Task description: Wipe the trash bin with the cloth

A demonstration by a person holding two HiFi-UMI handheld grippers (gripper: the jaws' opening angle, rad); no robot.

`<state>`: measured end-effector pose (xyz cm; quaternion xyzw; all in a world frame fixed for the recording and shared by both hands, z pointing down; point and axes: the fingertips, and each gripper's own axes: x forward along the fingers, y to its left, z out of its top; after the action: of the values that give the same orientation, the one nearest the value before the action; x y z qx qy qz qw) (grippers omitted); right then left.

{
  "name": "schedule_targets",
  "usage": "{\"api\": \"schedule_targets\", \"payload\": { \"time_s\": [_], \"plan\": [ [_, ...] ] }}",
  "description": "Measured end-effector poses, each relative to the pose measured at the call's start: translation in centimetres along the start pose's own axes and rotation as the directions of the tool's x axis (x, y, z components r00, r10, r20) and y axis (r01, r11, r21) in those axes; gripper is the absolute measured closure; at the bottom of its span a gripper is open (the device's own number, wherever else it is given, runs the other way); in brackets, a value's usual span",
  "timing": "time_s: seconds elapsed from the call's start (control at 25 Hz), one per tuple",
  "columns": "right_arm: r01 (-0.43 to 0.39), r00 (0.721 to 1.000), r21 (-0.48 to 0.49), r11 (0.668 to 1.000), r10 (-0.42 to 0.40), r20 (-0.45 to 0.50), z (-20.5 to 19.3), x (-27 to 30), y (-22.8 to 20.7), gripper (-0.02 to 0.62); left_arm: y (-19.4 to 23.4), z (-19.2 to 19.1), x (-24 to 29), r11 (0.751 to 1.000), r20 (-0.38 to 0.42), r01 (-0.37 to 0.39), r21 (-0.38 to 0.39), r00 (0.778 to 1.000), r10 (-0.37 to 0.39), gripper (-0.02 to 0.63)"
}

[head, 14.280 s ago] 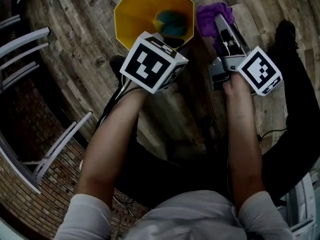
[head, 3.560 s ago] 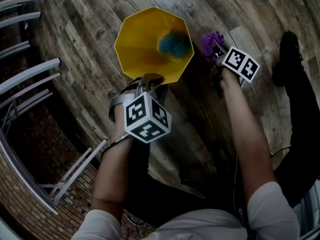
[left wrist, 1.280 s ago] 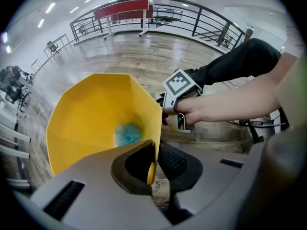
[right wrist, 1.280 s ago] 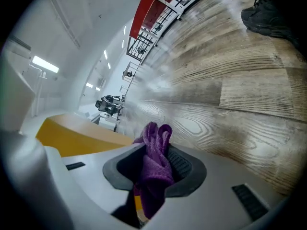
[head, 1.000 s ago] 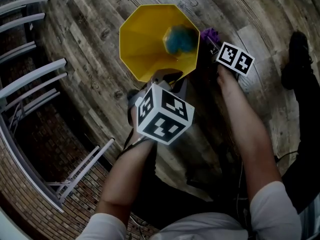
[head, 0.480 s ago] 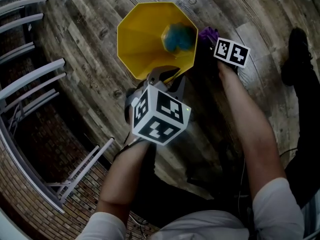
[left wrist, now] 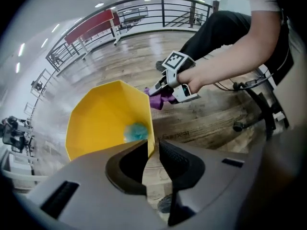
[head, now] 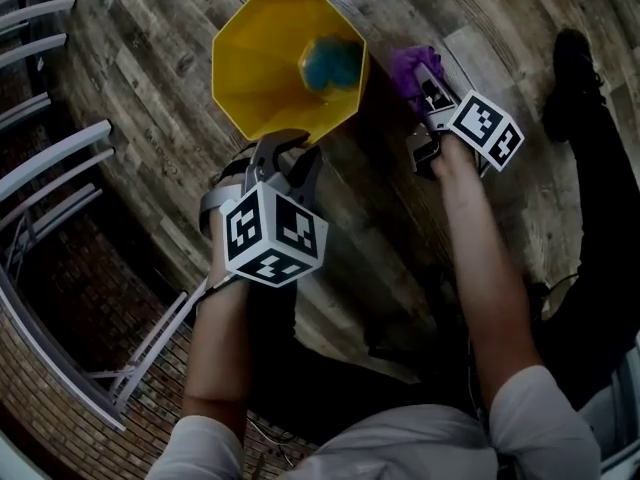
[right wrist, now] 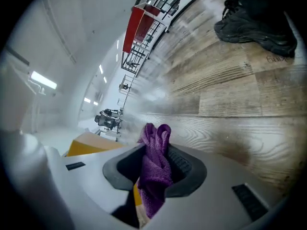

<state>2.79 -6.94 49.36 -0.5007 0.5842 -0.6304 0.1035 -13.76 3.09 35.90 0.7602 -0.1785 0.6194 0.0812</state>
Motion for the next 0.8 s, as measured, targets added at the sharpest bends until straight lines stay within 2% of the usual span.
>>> {"api": "schedule_targets", "payload": {
  "time_s": [0.2,0.56,0.64,0.8],
  "plan": [
    [-0.097,0.995,0.096,0.991,0.094,0.035,-0.8,-1.3,2.7,0.480,0.5,-0.6,-0.2,0.999,-0.022,-0.028,0.036,0.999,0.029,0.545],
    [-0.251,0.968,0.067,0.966,0.251,0.017,-0.6,-2.7,8.0,0.480,0.6,-0.9,0.1,1.000,-0.025,0.003,0.030,1.000,-0.003,0.545],
    [-0.262,0.965,0.067,0.963,0.262,0.012,-0.7,-3.0,8.5,0.480,0.6,-0.9,0.3,1.000,-0.034,0.018,0.004,0.999,-0.018,0.545],
    [-0.289,0.957,0.075,0.954,0.288,0.017,-0.5,-3.7,9.3,0.480,0.3,0.4,0.7,0.992,-0.019,0.058,-0.110,0.998,-0.061,0.545]
  ]
}}
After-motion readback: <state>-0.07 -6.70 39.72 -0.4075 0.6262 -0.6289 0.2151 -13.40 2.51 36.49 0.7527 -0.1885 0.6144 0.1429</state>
